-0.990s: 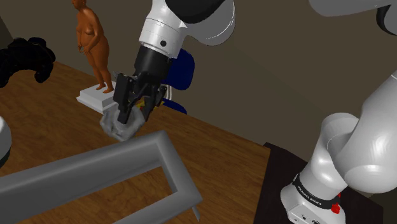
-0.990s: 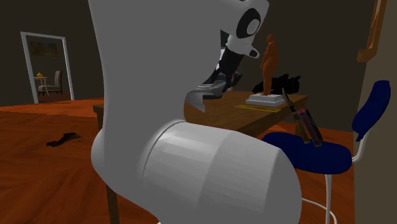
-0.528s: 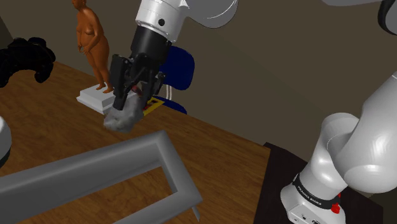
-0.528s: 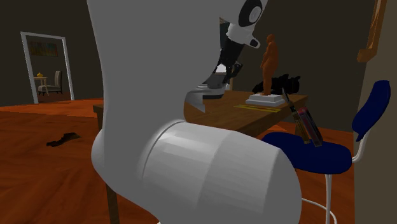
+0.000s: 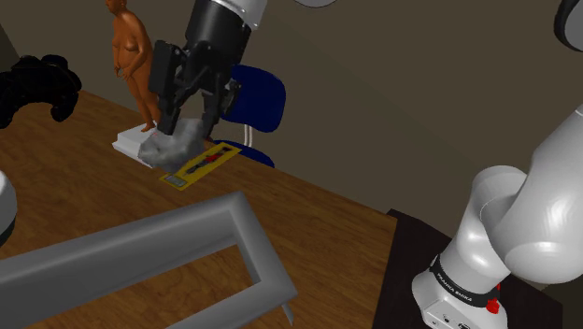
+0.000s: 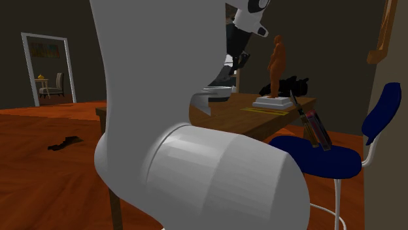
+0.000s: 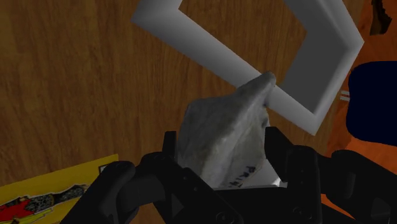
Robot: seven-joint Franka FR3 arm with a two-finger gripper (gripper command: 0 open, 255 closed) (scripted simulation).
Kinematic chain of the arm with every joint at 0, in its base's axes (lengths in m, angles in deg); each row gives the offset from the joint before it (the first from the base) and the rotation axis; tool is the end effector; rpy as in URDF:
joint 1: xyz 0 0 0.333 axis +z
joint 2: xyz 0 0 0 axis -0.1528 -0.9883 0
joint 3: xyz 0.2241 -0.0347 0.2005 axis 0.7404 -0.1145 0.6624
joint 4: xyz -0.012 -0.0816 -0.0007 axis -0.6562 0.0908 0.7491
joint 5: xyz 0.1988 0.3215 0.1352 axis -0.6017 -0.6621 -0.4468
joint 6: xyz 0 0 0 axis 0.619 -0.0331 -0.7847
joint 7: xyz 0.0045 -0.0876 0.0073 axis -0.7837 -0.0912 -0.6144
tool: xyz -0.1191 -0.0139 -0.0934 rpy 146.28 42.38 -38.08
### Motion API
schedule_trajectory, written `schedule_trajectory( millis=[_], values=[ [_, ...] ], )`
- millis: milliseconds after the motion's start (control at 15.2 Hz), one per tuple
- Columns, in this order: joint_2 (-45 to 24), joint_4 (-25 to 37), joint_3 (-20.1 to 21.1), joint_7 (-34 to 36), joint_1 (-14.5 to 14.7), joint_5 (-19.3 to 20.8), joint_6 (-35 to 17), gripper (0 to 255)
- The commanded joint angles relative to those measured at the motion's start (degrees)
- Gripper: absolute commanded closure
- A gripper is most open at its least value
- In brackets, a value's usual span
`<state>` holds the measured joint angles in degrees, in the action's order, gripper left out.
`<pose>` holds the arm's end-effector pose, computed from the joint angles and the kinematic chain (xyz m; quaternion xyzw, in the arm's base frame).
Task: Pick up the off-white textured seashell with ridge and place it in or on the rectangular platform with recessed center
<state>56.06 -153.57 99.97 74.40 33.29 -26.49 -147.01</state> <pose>0.4272 0.3751 0.5573 -0.9516 -0.1471 -0.0068 0.2697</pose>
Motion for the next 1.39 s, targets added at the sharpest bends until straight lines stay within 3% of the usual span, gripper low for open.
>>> schedule_trajectory(
  millis=[0,132,594,990,1320],
  values=[
    [-0.04,1.45,-0.07,0.65,-0.06,0.25,1.28,255],
    [-0.19,2.80,-0.12,1.21,-0.11,0.48,2.36,255],
    [-0.80,3.52,5.83,10.57,3.99,2.31,-2.34,255],
    [-4.11,7.10,11.37,20.12,7.77,6.11,-6.07,255],
    [-3.68,2.92,11.45,18.50,7.93,5.15,-9.58,255]
  ],
)
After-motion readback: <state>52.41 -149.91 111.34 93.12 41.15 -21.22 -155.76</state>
